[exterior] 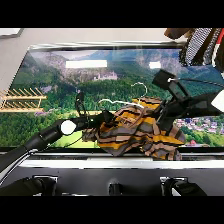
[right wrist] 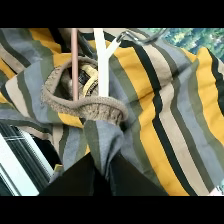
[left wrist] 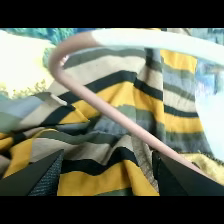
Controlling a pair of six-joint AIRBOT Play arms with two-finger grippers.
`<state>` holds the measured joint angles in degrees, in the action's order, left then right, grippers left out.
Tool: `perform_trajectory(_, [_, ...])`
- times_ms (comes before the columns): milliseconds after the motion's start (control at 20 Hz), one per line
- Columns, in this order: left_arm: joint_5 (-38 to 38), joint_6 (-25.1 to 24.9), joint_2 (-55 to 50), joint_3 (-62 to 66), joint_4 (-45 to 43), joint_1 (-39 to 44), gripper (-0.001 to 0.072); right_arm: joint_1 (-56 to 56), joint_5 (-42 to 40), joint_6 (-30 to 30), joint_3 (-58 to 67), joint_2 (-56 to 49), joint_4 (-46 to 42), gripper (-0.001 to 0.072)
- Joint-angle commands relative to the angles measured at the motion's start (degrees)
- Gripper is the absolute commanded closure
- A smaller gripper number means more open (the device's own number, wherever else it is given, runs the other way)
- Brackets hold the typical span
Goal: Fold the clothes and pants, and hang the long-sleeved shirts on hangers.
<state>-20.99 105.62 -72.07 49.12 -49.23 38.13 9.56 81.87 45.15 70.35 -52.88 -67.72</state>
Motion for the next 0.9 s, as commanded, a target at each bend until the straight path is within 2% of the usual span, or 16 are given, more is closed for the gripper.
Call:
perform_trajectory(0, [-2.14, -8.59, -2.23, 1.38, 8.39, 0.9, 0.0081, 0.04, -4.33, 1.7, -0.02, -0.04, -2.54, 0.068])
perform_trajectory(150, [-2.16, -15.41, -2.62, 1.4, 15.61, 1.01, 0.0081, 0.04, -6.97, 2.67, -0.02, -0.04, -3.02, 0.068])
perform_trajectory(450, [-2.27, -31.23, -5.86, 1.42, 33.4, 0.87, 0.0082, 0.04, -4.48, 3.58, -0.02, -0.04, -2.99, 0.068])
perform_trajectory(650, [-1.66, -32.87, -8.07, 3.13, 34.75, 0.02, 0.0086, 0.04, -3.74, 3.56, -0.02, -0.04, -3.02, 0.068])
perform_trajectory(750, [-4.37, -35.74, -10.34, 6.73, 34.73, 0.07, 0.0087, 0.04, -3.76, 3.56, -0.02, -0.04, -3.04, 0.068])
perform_trajectory(850, [-9.4, -35.85, -13.05, 10.25, 34.67, 0.07, 0.0088, 0.04, -3.78, 3.56, -0.02, -0.04, -3.08, 0.068])
